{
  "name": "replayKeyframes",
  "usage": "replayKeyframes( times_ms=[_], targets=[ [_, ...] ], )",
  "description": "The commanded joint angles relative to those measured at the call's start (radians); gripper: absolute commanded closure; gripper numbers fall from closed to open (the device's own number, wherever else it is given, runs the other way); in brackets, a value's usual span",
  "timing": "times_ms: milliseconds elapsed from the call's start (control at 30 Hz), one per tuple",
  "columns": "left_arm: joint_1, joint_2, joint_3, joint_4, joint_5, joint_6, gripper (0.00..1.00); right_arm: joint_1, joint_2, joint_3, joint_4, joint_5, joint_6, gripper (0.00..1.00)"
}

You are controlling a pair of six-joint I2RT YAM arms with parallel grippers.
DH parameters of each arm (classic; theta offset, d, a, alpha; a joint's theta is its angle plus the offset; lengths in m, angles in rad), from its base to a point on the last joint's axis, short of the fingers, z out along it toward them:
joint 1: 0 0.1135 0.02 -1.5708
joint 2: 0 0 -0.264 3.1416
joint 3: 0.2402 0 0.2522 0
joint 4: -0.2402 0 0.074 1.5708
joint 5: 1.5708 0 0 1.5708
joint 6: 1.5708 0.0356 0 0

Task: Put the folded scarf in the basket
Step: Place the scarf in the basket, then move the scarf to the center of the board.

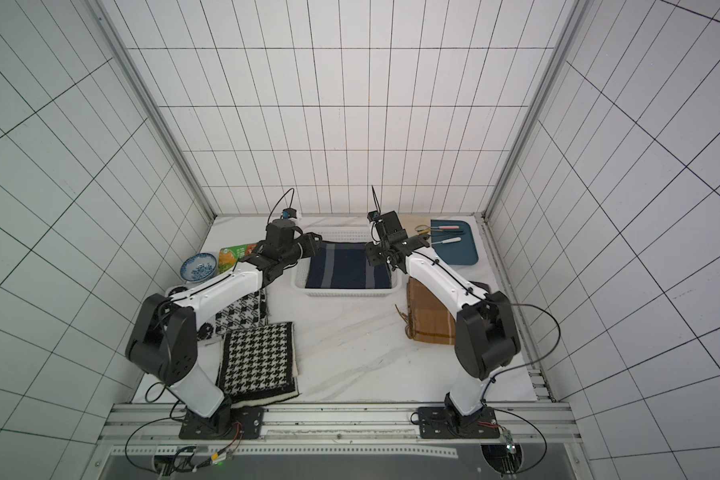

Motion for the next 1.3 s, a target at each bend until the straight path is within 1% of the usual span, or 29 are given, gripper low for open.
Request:
replayKeyframes(
  times_ms=[0,67,167,200,267,367,400,433,467,500,600,700,767,933,1000,1100,1267],
  targets=[
    [0.001,-0.070,-0.040,-0.038,0.024,-0.018,0.51,0.072,-0.135,-0.129,-0.001,-0.049,0.066,0.60],
    [0.002,-0.143,-0.078,-0.102,-0.017,-0.032,0.51,0.148,-0.230,-0.233,0.028,-0.082,0.093,0.54],
    [0.002,-0.309,-0.210,-0.062,-0.078,-0.035,0.54,0.246,-0.332,-0.376,0.103,-0.126,0.138,0.43],
    [0.002,-0.347,-0.241,-0.054,-0.084,-0.037,0.54,0.264,-0.350,-0.414,0.131,-0.153,0.158,0.42],
    [-0.001,-0.411,-0.272,-0.109,-0.080,-0.047,0.55,0.308,-0.364,-0.494,0.216,-0.209,0.209,0.41],
    [0.001,-0.469,-0.325,-0.150,-0.021,-0.070,0.56,0.373,-0.320,-0.569,0.350,-0.270,0.247,0.40],
    [0.002,-0.486,-0.343,-0.161,-0.011,-0.077,0.56,0.391,-0.294,-0.570,0.367,-0.277,0.245,0.40],
    [0.002,-0.503,-0.363,-0.175,-0.011,-0.090,0.56,0.412,-0.261,-0.559,0.371,-0.274,0.245,0.36],
    [0.000,-0.518,-0.400,-0.169,-0.020,-0.098,0.56,0.430,-0.228,-0.548,0.385,-0.297,0.234,0.31],
    [0.002,-0.529,-0.444,-0.139,-0.018,-0.103,0.56,0.444,-0.198,-0.543,0.411,-0.315,0.229,0.28],
    [0.005,-0.546,-0.537,-0.103,-0.023,-0.100,0.55,0.467,-0.123,-0.536,0.490,-0.343,0.250,0.28],
    [0.018,-0.569,-0.587,-0.084,-0.035,-0.078,0.55,0.495,-0.033,-0.490,0.493,-0.369,0.240,0.28],
    [0.033,-0.583,-0.600,-0.077,-0.036,-0.063,0.55,0.520,0.021,-0.461,0.492,-0.358,0.231,0.28],
    [0.044,-0.577,-0.617,-0.031,0.026,-0.067,0.55,0.565,0.163,-0.380,0.487,-0.392,0.246,0.28],
    [0.043,-0.570,-0.617,-0.038,0.010,-0.061,0.55,0.579,0.213,-0.347,0.483,-0.407,0.239,0.28],
    [0.041,-0.566,-0.647,0.000,-0.019,-0.060,0.55,0.597,0.258,-0.311,0.463,-0.417,0.238,0.28],
    [0.042,-0.594,-0.649,-0.018,-0.069,-0.056,0.54,0.607,0.298,-0.319,0.514,-0.429,0.287,0.28]
  ],
)
